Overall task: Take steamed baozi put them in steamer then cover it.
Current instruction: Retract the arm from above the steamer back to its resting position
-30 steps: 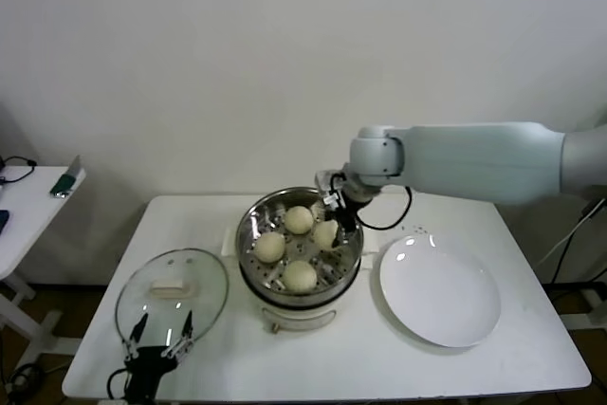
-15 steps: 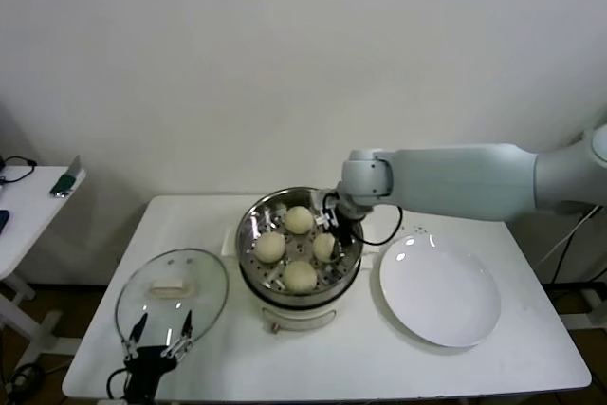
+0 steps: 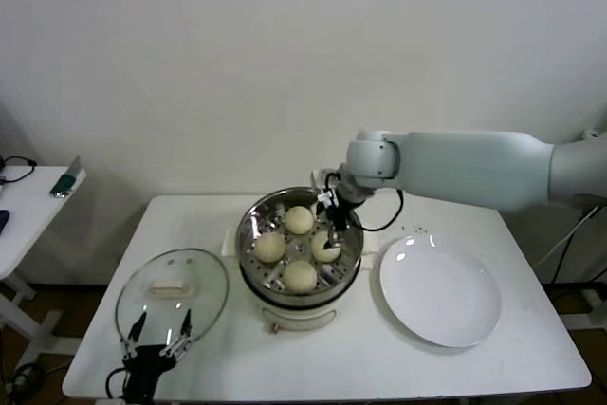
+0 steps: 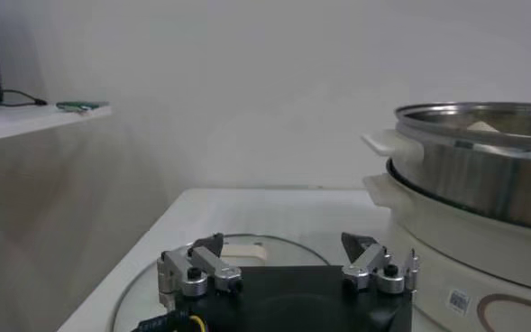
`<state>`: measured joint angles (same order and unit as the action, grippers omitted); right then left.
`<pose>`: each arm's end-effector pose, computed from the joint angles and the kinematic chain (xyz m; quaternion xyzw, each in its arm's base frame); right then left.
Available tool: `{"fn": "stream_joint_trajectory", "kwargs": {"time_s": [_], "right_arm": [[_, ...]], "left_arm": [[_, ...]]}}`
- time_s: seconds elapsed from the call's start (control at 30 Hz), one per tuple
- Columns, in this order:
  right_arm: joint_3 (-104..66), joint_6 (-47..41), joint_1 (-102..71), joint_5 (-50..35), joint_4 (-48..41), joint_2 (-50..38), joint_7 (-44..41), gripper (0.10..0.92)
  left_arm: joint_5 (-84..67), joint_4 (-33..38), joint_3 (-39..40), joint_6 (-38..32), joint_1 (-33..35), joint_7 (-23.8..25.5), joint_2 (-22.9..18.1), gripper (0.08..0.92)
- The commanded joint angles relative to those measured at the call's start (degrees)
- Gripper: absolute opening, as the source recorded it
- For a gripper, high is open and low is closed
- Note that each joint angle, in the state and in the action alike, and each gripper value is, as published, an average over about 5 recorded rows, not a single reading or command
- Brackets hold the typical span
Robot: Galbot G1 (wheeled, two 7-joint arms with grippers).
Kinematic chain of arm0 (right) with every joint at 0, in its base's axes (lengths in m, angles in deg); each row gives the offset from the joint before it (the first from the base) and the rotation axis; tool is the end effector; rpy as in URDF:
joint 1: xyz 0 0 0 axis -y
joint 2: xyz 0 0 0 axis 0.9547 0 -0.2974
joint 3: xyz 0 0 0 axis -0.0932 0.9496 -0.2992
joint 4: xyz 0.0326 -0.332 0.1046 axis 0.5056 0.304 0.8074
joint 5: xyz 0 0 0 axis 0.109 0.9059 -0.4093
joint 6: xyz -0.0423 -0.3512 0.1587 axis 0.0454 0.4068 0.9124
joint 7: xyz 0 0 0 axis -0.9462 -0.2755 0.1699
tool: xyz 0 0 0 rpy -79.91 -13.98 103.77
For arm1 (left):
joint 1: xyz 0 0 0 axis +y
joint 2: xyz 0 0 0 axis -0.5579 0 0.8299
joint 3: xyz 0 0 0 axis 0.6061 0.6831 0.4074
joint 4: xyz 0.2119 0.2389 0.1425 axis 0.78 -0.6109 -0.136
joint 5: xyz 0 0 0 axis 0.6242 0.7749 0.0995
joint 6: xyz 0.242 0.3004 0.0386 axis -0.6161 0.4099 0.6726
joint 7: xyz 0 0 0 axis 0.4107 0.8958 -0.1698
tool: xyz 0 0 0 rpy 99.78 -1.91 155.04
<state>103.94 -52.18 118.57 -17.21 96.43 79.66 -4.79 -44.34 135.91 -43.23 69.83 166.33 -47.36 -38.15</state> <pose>0.5367 0.1082 -0.0772 0.5484 -0.5809 0.5101 0.3188 0.1386 0.0744 -0.3509 0.0441 -0.9906 0.0006 0.1291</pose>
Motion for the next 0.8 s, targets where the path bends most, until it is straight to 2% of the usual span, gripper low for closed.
{"fn": "stream_joint_trajectory", "kwargs": {"time_s": [0.03,0.2,0.3,0.47,0.6,0.7,0.8], "right_arm": [[-18.06,-1.24,-5.21,-12.15,1.16,-11.55,12.13,0.823],[-36.11,0.47,-18.69,-14.87,0.9,-16.06,35.53,0.823],[-46.59,1.25,-27.68,-14.99,3.09,-19.99,41.94,0.823],[-62.97,5.52,-47.11,-10.03,9.75,-29.57,42.22,0.823],[-76.22,11.54,-65.24,-3.1,12.56,-35.95,40.47,0.823],[-88.68,15.41,-80.52,1.18,13.45,-37.07,39.65,0.823],[-102.26,18.23,-96.14,5.47,14.32,-34.51,38.08,0.823]], "left_arm": [[0.06,0.03,0.0,0.01,0.06,0.0,0.07,0.823],[-0.18,0.02,-0.1,0.25,-0.18,0.05,0.2,0.823],[-0.7,0.0,-0.02,1.04,-0.53,0.07,0.6,0.823],[-0.12,0.3,0.33,1.52,-1.26,-0.04,1.49,0.823],[2.56,-0.04,-0.39,-1.13,-2.47,-0.92,2.22,0.823],[3.98,-0.25,-1.22,-2.37,-3.3,-0.95,3.08,0.823],[5.62,-0.59,-1.75,-3.18,-4.19,-0.91,3.52,0.823]]}}
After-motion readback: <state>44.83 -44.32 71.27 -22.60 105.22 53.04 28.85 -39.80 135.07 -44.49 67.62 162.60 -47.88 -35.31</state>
